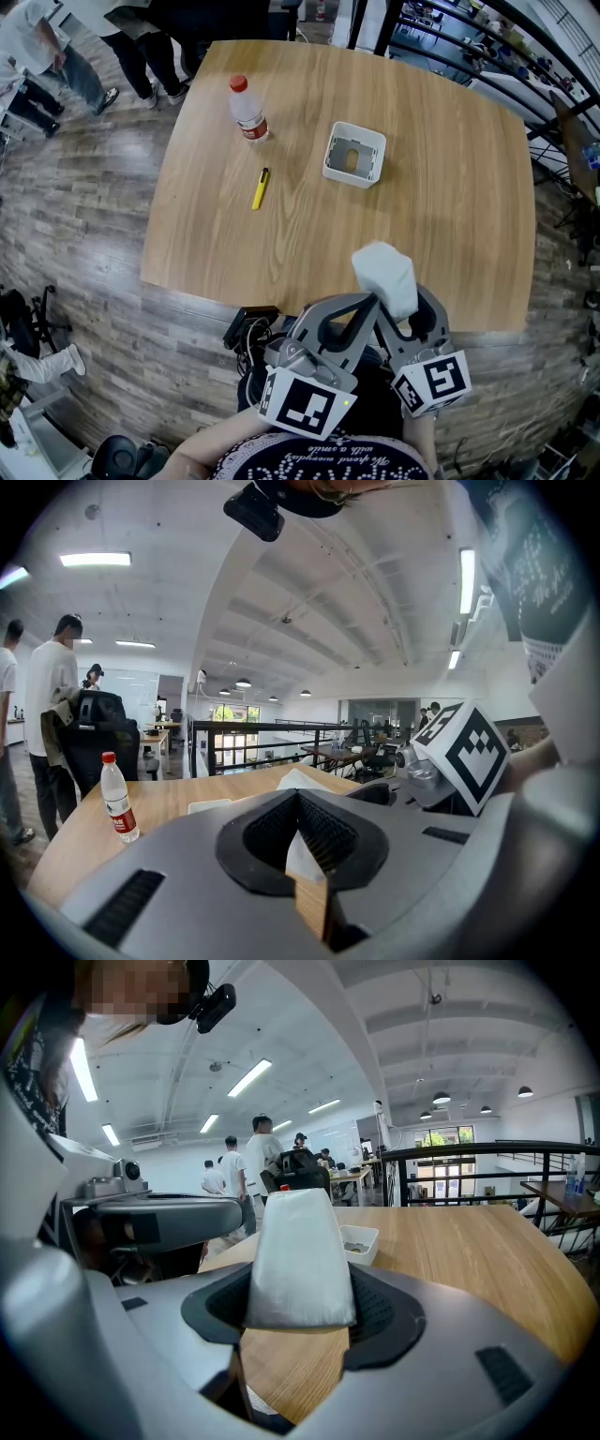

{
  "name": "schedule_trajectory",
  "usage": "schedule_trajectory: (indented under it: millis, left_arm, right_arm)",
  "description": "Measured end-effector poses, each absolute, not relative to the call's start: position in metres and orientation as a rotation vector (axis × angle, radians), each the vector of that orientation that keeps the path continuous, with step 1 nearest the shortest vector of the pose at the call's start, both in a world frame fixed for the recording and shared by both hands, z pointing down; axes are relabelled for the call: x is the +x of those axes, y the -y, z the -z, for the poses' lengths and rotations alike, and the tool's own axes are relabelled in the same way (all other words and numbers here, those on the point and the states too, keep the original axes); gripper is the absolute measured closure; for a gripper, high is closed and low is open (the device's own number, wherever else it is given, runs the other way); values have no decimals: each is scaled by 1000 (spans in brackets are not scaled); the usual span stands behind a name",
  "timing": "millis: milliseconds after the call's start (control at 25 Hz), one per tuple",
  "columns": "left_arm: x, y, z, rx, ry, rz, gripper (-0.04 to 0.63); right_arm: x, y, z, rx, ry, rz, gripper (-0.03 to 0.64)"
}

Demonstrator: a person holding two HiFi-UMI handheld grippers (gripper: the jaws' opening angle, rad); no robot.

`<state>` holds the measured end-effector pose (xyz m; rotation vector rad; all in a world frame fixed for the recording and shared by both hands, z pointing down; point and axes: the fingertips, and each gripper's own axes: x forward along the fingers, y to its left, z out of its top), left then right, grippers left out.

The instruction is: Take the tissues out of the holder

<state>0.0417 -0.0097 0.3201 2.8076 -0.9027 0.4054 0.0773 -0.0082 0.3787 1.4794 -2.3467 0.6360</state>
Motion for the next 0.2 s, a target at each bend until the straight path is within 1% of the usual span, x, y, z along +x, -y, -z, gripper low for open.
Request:
schedule_trajectory:
  millis: [200]
  left_arm:
    - [41,9,-322,2805,904,-407,590]
  right_arm:
    - [77,8,-380,1480,2345,-637,350]
